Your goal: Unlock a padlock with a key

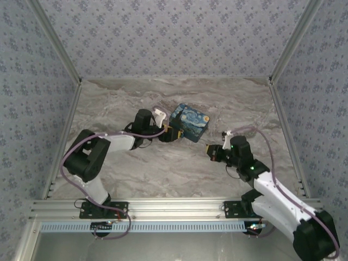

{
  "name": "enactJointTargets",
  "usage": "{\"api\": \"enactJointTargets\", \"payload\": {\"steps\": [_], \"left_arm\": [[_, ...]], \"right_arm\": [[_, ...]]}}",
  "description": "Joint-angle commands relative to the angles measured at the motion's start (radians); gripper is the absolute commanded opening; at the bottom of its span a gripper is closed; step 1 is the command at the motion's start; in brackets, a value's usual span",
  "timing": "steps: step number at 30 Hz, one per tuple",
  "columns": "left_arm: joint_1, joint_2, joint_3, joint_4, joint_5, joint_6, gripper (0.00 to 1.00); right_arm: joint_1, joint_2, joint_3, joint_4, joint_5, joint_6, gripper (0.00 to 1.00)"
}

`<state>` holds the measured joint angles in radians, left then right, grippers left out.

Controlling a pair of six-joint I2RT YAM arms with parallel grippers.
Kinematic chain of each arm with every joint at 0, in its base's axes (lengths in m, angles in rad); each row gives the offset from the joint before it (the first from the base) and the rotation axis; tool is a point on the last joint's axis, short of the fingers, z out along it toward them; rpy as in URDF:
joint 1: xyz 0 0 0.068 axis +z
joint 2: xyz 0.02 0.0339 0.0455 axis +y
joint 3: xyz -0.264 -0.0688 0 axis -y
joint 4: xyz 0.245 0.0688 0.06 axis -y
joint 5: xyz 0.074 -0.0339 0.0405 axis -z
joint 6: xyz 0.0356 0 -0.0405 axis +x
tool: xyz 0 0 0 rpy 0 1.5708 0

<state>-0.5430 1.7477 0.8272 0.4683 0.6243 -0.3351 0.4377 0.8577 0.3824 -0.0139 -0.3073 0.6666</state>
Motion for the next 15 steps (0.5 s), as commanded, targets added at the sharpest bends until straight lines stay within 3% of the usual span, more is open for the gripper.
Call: {"api": "enactJointTargets", "payload": {"steps": [1, 10, 15], "left_arm": [[0.0, 0.028, -0.004, 0.106, 0.047, -0.003, 0.73], [-0.009, 0.116, -0.013, 0.186, 0.04, -0.025, 0.71], [-0.008, 0.155, -0.009, 0.187, 0.031, -0.026, 0.71]], "right_arm": [[-0.024, 0.134, 0.085, 0.173, -0.092, 0.025, 0.0], [-0.058, 0.531, 0.305, 0.396, -0.156, 0.061, 0.0], [-0.058, 0.673, 0.411, 0.41, -0.162, 0.06, 0.0]]}}
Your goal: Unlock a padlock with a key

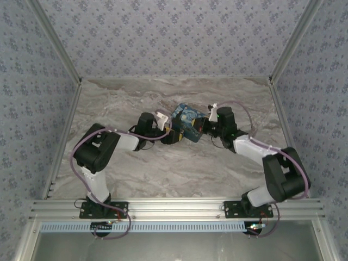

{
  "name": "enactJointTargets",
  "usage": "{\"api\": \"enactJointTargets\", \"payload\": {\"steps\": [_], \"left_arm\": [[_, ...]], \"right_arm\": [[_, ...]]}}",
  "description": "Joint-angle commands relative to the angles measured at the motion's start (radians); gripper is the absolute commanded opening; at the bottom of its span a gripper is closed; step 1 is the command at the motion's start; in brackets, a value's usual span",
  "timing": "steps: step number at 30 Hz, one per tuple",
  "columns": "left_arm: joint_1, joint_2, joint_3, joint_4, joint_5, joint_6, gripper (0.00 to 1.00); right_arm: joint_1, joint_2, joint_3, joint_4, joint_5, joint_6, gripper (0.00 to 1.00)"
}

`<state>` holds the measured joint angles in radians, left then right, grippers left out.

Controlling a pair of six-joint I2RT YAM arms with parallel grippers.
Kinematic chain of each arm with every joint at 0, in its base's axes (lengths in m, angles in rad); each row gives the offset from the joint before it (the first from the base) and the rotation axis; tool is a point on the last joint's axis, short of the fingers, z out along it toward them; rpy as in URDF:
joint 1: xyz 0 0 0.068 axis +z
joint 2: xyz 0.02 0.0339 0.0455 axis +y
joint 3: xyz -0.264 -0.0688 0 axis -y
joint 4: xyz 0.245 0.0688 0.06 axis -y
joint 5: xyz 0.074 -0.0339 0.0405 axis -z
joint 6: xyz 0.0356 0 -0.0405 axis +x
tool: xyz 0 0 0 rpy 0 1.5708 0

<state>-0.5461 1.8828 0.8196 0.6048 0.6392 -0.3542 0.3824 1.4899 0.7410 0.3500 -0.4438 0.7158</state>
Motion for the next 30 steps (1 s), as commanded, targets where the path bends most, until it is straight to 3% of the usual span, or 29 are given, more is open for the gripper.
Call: {"api": "enactJointTargets", "payload": {"steps": [1, 7, 16, 30], "left_arm": [[-0.006, 0.029, 0.002, 0.052, 0.017, -0.009, 0.71], [-0.009, 0.063, 0.009, 0.061, 0.021, -0.014, 0.7], [-0.027, 0.083, 0.029, 0.022, 0.017, 0.01, 0.68], [-0.072, 0.133, 0.096, -0.02, 0.006, 0.013, 0.63]], "right_arm": [[-0.002, 0.064, 0.068, 0.042, -0.023, 0.012, 0.0], [0.003, 0.169, 0.133, -0.038, -0.009, -0.013, 0.0], [0.025, 0.206, 0.121, -0.149, 0.055, -0.066, 0.0], [0.039, 0.196, 0.078, -0.129, 0.06, -0.065, 0.0]]}}
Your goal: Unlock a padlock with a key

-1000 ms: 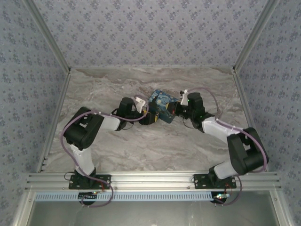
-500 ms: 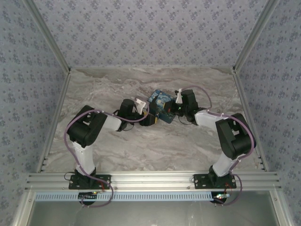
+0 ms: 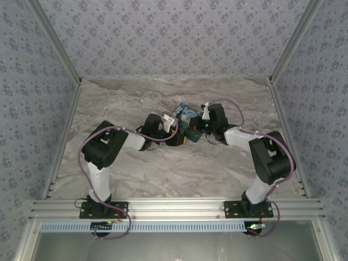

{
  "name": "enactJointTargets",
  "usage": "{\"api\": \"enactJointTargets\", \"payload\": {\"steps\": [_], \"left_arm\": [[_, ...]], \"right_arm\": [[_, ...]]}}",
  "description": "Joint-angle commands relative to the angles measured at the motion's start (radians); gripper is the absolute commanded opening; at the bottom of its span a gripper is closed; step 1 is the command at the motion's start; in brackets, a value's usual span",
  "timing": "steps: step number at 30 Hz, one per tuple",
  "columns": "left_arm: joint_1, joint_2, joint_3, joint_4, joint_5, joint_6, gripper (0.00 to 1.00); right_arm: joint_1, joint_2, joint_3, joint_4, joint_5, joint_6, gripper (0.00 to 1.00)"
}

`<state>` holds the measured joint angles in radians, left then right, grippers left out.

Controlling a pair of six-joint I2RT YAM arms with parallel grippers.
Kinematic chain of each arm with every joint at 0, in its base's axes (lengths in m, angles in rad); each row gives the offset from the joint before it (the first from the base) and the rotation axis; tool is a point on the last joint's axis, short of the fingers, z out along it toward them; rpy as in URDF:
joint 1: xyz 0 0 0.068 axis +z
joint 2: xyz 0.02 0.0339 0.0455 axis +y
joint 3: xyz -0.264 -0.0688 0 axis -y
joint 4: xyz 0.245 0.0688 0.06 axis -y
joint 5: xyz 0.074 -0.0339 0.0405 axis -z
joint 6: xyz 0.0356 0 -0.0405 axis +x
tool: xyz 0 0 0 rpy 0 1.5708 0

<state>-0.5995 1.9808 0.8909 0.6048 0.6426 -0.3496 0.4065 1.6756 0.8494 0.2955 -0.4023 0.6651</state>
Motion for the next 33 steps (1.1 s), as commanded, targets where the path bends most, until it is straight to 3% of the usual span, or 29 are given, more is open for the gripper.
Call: {"api": "enactJointTargets", "payload": {"steps": [1, 19, 33], "left_arm": [[-0.021, 0.035, 0.024, -0.02, -0.005, 0.009, 0.63], [-0.005, -0.059, -0.029, -0.039, -0.219, 0.021, 0.66], [-0.005, 0.003, 0.019, -0.033, -0.137, 0.017, 0.64]], "right_arm": [[0.014, 0.01, -0.03, -0.075, 0.019, -0.015, 0.0], [0.018, 0.009, -0.028, -0.075, 0.025, -0.02, 0.0], [0.023, 0.009, -0.015, -0.078, 0.019, -0.02, 0.0]]}}
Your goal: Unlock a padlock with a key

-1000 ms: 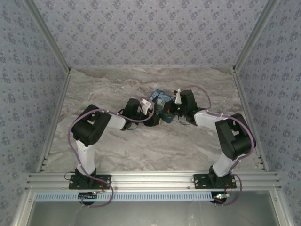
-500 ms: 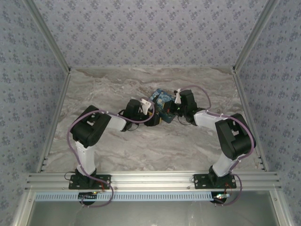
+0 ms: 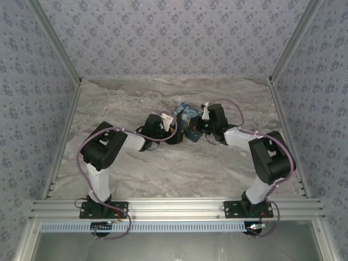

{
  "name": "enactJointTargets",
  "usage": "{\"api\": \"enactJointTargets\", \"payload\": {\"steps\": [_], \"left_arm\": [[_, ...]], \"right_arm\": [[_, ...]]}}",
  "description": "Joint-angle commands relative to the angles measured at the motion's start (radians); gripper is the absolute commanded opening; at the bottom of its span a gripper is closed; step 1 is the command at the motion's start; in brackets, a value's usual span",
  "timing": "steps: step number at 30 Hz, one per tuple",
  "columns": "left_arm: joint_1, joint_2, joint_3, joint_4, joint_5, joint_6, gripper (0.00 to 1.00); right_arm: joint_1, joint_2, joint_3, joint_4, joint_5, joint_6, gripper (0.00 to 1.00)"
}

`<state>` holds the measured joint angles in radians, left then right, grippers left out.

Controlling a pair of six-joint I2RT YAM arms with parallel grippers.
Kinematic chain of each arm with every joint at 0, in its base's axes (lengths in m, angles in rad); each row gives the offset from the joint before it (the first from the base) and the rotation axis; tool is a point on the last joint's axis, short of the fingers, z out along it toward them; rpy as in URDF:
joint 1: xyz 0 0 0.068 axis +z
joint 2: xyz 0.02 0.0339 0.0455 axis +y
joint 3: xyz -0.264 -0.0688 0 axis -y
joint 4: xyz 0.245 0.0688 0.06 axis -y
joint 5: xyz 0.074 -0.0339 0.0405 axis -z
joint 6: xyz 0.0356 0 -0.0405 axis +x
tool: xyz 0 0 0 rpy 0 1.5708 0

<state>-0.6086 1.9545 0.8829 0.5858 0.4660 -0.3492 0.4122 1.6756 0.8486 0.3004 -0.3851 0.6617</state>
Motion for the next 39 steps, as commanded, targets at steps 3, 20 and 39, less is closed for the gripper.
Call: {"api": "enactJointTargets", "payload": {"steps": [3, 20, 39], "left_arm": [[0.003, 0.042, 0.04, -0.011, 0.068, 0.016, 0.62], [-0.031, 0.071, 0.051, -0.021, 0.057, -0.005, 0.43], [-0.066, 0.066, 0.056, -0.089, -0.045, -0.025, 0.41]], "right_arm": [[0.019, 0.011, -0.011, -0.083, 0.002, -0.017, 0.0], [0.025, 0.011, -0.004, -0.079, 0.0, -0.016, 0.0], [0.031, 0.002, -0.008, -0.076, 0.009, -0.009, 0.0]]}}
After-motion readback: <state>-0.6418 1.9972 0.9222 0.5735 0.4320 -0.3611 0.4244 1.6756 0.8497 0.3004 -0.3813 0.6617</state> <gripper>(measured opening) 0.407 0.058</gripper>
